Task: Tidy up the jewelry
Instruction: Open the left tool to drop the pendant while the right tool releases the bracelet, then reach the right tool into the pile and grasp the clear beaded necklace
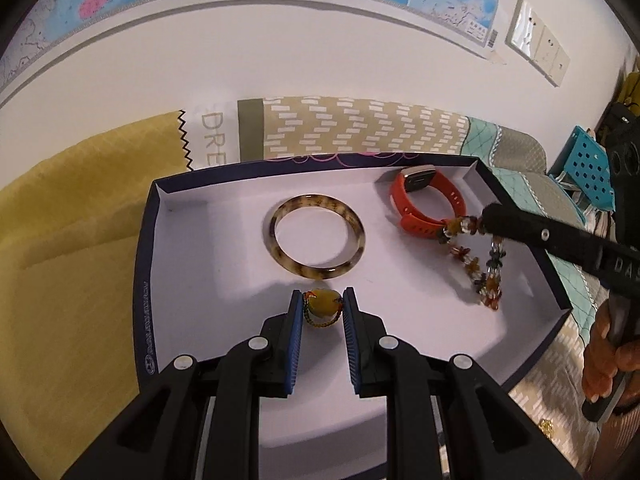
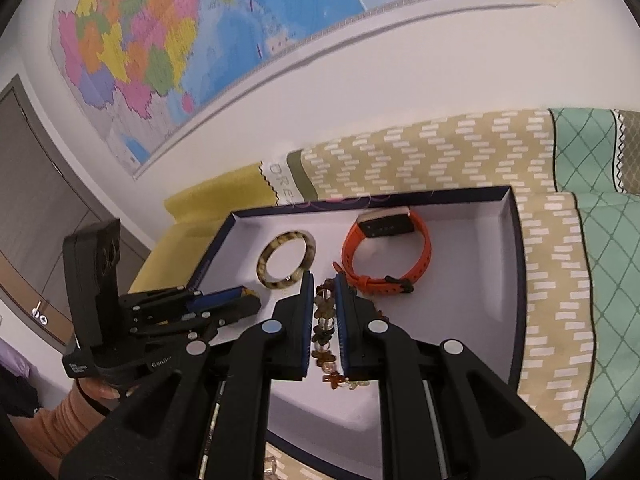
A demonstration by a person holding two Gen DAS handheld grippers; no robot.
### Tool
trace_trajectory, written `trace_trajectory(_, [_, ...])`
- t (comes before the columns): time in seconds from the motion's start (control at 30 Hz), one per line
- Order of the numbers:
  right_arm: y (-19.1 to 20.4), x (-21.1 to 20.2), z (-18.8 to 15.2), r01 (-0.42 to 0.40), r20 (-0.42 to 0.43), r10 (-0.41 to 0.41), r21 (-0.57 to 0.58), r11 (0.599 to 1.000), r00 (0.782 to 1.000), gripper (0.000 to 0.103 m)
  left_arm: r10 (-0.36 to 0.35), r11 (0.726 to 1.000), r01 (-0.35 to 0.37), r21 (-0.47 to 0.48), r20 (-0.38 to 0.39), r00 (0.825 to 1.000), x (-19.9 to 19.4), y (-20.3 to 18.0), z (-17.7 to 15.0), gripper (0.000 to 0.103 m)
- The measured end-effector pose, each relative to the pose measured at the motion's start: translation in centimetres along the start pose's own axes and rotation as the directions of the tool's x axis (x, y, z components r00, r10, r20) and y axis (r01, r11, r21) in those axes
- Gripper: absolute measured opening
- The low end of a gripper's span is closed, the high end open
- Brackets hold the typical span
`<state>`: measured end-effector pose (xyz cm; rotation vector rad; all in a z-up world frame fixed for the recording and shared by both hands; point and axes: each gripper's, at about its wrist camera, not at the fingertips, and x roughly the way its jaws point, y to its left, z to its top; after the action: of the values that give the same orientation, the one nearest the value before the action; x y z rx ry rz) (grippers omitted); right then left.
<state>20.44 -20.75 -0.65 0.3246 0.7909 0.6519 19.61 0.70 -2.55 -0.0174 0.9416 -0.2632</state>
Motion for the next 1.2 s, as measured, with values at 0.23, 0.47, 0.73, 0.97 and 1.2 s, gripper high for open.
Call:
trace_trajectory(0.23, [-0.2,0.3,-0.5,0.004,-0.014,-0.004,0.011,1.0,1.0,0.021,0.018,1.0,-0.018,-0.006,0.003,1.0,0.4,-0.1,0.4,0.02])
trace_trajectory(0.47, [1.2,-3.5,-2.0,-0.012,0.03,0.013,-0.032,0.999,0.999,0.037,0.045,0.999,-0.047,0.02,0.1,0.994,-2.5,-0.4,-0.3,0.048])
trace_trajectory(0.73, [4.4,-7.6,-7.2,-0.002,-0.016,0.0,-0.175,0.985,1.0,0.051,0.05,0.997,-0.064,0.054,0.237,0.97,-8.9,-0.9,-3.7,0.057])
trace_trajectory(0.97, [6.2,-6.8,-12.7,0.046,-0.113,-0.078,-0.257,0.965,0.991,0.044,0.029,0.998,-0.039,0.039,0.234,0.972,-10.7,-1.5,-7.1,0.058])
trace_trajectory(1.2, [6.6,-5.4,-14.0,0.092,-0.116,-0.128,-0.278,0.956,0.985,0.035,0.014,0.998,-0.027,0.063,0.208,0.978,-10.9,-2.7,-10.2,0.058])
